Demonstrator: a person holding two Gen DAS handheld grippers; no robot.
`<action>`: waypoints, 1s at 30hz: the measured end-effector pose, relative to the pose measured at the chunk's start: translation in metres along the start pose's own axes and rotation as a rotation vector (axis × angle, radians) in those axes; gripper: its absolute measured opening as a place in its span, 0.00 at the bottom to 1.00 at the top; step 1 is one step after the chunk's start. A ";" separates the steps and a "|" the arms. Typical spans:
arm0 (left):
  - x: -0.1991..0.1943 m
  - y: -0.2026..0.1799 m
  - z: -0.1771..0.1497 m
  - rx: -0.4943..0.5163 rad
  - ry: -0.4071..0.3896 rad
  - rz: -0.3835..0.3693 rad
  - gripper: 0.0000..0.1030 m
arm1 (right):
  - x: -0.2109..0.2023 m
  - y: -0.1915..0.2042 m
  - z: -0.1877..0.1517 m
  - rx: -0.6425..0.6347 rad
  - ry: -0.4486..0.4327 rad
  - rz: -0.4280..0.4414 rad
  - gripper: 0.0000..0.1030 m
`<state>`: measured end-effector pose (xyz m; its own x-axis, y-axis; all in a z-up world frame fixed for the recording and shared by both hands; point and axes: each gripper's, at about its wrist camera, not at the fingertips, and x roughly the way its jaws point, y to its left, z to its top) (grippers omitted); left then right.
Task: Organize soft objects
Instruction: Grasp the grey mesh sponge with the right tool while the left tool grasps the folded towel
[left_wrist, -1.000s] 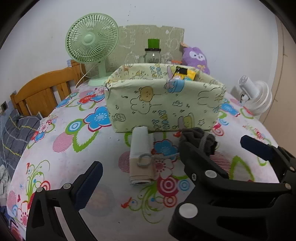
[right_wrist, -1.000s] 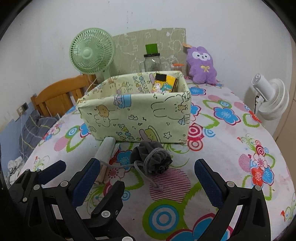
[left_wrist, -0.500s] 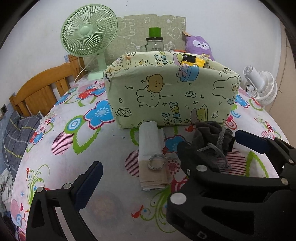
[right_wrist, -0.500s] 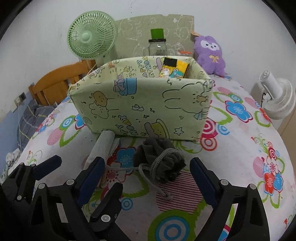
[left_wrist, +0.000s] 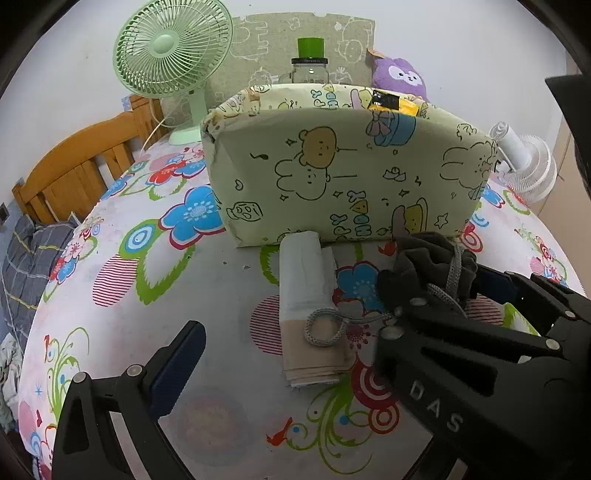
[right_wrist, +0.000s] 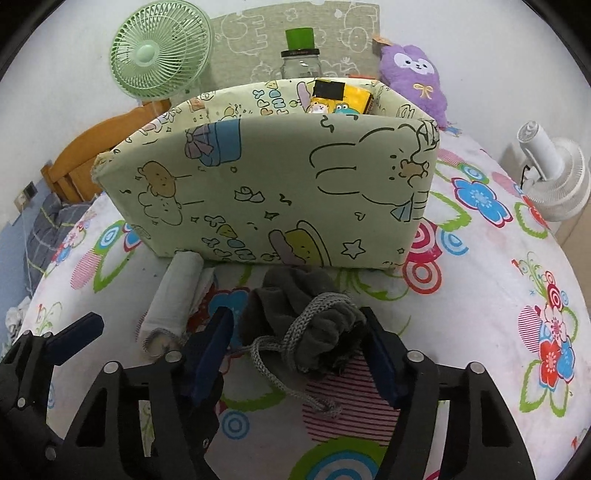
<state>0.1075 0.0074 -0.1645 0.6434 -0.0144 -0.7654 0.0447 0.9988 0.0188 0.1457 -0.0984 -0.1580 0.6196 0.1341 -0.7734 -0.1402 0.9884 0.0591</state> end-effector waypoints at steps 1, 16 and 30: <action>0.000 -0.001 0.000 0.002 -0.001 0.004 0.99 | 0.000 -0.001 0.000 0.002 -0.001 -0.003 0.59; -0.003 -0.006 0.006 -0.012 -0.020 0.000 0.90 | -0.023 -0.023 -0.001 0.065 -0.056 -0.010 0.52; 0.008 -0.003 0.009 -0.034 -0.003 -0.011 0.65 | -0.020 -0.017 0.000 0.054 -0.043 -0.001 0.52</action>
<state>0.1191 0.0042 -0.1646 0.6454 -0.0254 -0.7634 0.0257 0.9996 -0.0116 0.1357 -0.1182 -0.1441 0.6522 0.1349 -0.7459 -0.0982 0.9908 0.0933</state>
